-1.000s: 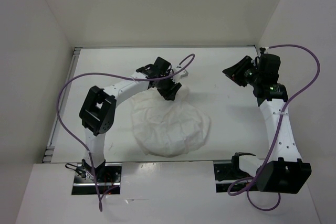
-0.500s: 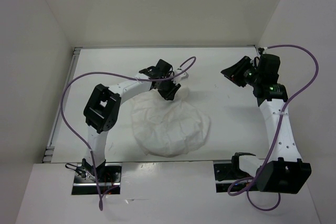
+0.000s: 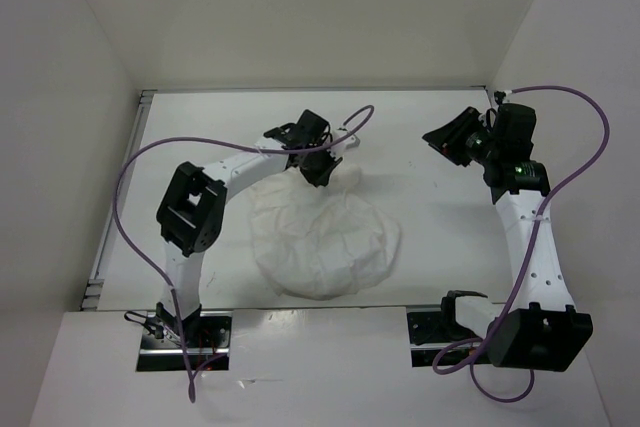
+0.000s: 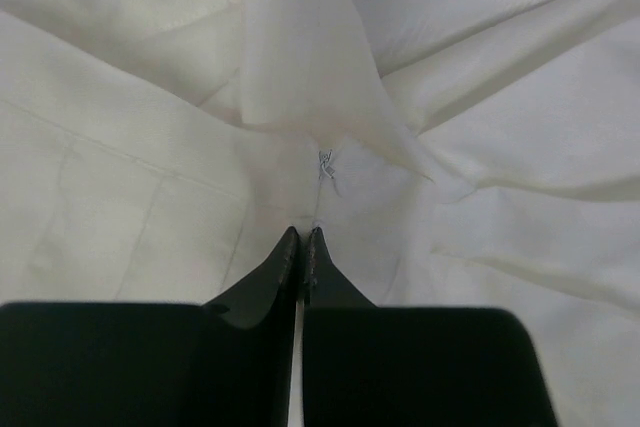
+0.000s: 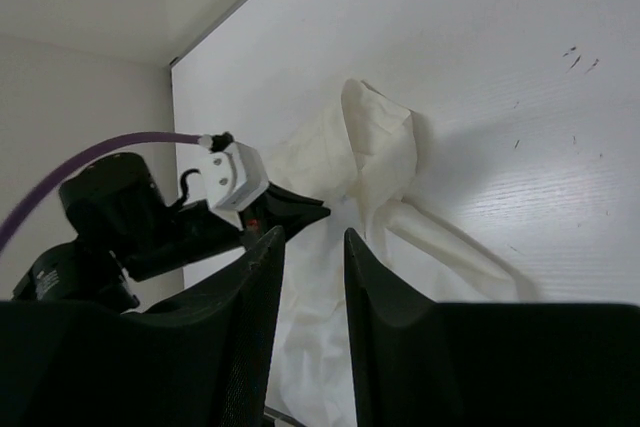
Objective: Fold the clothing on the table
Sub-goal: Flatten the skirt out
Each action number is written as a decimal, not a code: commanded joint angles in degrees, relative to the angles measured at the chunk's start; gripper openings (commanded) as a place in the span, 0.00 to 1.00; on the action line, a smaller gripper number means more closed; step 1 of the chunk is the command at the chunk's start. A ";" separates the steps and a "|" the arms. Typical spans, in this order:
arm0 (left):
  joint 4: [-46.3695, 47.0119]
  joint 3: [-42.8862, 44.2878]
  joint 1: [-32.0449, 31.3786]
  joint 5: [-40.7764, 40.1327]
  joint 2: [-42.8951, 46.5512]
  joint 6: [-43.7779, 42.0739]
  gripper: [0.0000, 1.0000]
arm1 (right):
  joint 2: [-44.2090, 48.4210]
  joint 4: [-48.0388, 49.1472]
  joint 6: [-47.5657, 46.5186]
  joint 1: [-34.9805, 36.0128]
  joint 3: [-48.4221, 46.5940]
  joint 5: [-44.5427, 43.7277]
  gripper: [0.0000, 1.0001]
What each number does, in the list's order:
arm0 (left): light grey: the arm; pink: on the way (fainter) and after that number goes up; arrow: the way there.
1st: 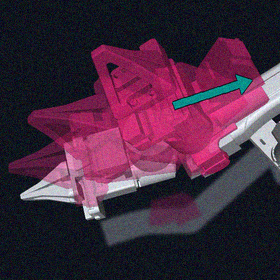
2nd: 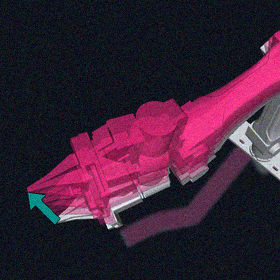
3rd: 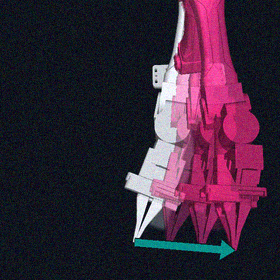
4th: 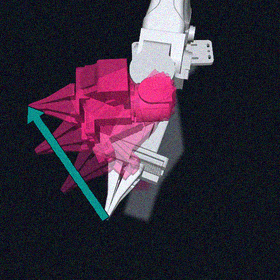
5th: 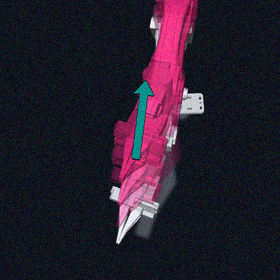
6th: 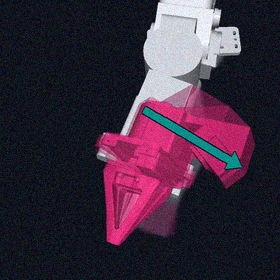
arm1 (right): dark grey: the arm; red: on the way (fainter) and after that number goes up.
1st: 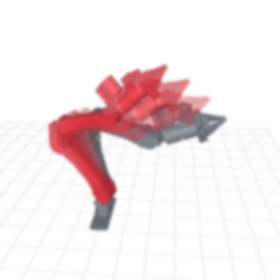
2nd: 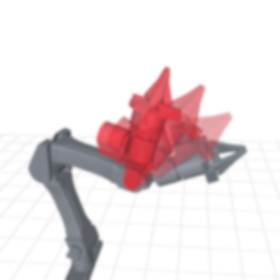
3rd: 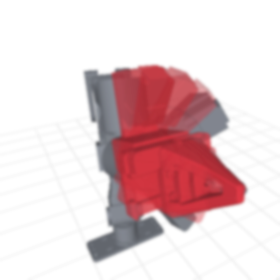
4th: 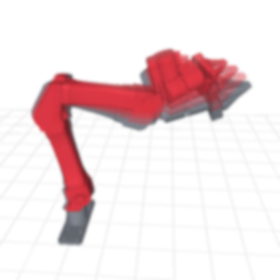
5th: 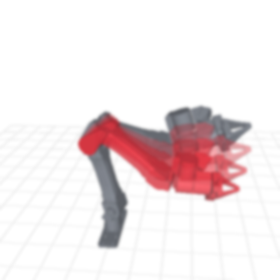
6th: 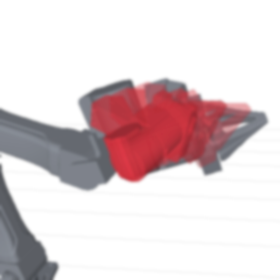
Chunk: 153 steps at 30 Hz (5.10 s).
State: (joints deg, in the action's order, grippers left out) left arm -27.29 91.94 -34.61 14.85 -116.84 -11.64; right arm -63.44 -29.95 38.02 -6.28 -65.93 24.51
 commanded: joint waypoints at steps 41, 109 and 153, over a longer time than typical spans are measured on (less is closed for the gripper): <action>5.40 11.25 31.01 10.11 -8.41 40.91 0.00 | -2.38 2.97 -4.26 1.27 4.32 2.38 0.36; 12.26 -20.57 33.38 7.47 8.91 49.61 0.00 | -50.28 8.33 -8.22 19.20 -14.92 -7.12 0.34; 7.65 14.55 36.90 24.35 23.20 41.69 0.00 | -31.42 -16.37 -20.09 12.61 -53.03 -11.69 0.00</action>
State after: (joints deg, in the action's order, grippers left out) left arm -20.29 117.43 0.01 40.58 -97.19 31.75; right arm -96.20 -41.50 20.60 8.49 -127.72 17.74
